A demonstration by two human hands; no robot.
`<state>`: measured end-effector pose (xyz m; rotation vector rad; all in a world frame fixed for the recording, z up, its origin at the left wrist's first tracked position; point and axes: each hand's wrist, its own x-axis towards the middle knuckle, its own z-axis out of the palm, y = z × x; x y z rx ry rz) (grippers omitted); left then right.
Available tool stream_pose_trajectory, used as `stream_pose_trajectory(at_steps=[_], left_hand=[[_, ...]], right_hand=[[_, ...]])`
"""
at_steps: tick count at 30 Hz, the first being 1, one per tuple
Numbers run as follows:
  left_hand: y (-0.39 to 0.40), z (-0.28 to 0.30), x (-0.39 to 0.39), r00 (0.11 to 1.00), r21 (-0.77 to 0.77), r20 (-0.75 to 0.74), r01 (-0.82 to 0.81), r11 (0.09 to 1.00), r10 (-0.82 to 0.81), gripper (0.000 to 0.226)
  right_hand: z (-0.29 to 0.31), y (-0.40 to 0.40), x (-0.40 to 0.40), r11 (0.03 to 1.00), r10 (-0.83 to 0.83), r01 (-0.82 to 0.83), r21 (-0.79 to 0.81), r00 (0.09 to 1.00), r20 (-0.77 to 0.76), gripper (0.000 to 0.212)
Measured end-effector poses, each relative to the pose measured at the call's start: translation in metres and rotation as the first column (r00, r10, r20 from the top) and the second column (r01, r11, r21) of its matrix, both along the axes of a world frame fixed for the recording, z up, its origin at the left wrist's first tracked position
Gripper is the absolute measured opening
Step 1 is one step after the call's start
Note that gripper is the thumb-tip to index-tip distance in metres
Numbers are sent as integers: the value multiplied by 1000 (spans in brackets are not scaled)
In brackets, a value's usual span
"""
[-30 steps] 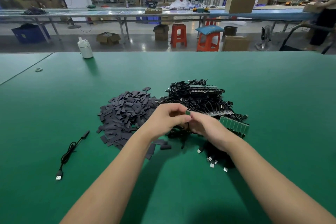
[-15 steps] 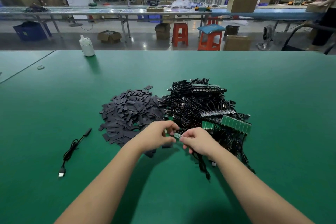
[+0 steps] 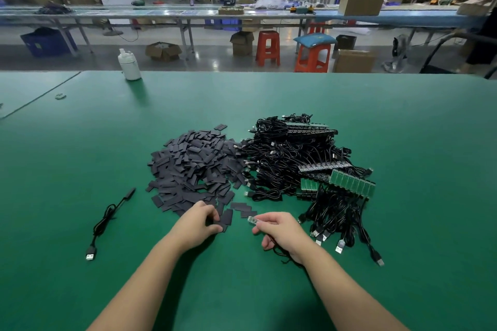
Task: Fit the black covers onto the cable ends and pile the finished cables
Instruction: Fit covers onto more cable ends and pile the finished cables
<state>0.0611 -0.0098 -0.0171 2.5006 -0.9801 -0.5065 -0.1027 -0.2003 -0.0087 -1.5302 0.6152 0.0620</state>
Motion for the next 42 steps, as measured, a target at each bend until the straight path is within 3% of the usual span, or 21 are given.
stream_pose_trajectory(at_steps=[4,9,12,16,21,30,36,42], left_hand=[[-2,3,-1,1000,-32,4,-21,999,21,17],[-13,17,-17,942,-291,-335,-67,954,-36,8],[-22,19,-31,901,-378,-423,-81,922,-94,7],[-28,10,-41,879,-389,-476,-175,904,-35,7],[-26,4,-41,878,-354,-474,-120,928,-67,20],[-22,-6,-41,973,-360,-220,-15,933,-70,16],[-18,-11,-43,977,-447,-214,-95,890,-3,15],[-17,-13,-44,978,-402,-205,-54,914,-32,15]], right_hand=[[-6,-7,-5,996,-18,15,92,999,31,22],[-8,-7,-5,995,41,-43,92,999,23,19],[-10,-4,-6,997,48,-50,53,998,31,20],[-11,-1,-7,999,43,-44,28,998,44,18],[-12,-1,-7,999,43,-44,22,998,43,18],[-15,-5,-7,993,-1,-2,116,1000,24,20],[-13,-7,-8,990,23,-27,136,999,26,17],[-13,-8,-8,990,51,-54,132,998,23,18]])
